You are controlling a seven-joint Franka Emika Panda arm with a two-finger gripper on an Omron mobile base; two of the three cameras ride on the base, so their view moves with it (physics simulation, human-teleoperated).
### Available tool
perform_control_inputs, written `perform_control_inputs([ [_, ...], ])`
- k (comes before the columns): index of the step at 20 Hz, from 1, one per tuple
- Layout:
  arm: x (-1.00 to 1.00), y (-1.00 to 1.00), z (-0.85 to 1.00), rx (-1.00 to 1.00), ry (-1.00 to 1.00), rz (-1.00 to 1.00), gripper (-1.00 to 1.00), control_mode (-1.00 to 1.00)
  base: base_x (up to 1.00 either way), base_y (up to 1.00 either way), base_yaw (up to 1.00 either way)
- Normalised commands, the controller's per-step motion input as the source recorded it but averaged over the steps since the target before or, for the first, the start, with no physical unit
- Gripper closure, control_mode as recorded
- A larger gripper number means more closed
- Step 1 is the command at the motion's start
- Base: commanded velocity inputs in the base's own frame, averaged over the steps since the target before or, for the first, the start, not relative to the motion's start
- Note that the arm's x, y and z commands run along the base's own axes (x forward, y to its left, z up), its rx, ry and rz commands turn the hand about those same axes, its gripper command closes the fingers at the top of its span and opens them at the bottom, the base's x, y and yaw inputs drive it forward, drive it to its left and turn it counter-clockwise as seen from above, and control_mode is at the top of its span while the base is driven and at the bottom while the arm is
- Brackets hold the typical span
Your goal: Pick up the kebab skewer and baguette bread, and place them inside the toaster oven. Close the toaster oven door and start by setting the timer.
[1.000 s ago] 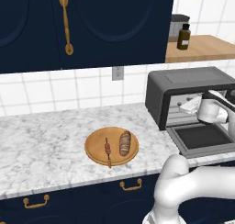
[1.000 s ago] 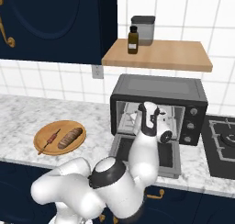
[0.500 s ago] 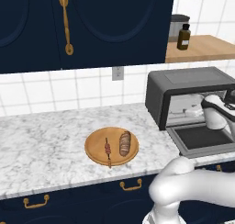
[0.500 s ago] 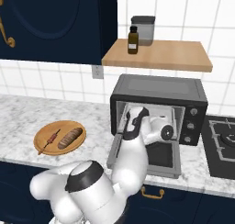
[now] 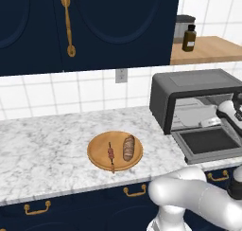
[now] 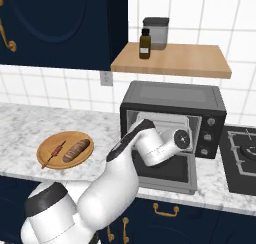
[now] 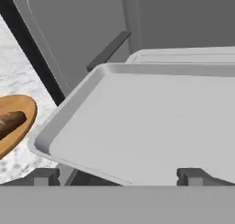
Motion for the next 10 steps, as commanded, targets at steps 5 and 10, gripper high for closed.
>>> perform_control_inputs([
  [5, -0.79, -0.07, 0.9, 0.0, 0.07, 0.07, -1.0, -1.0, 0.0, 0.0, 0.0],
  [10, -0.99, 0.78, 0.82, -0.05, 0.0, 0.03, -1.0, -1.0, 0.0, 0.0, 0.0],
])
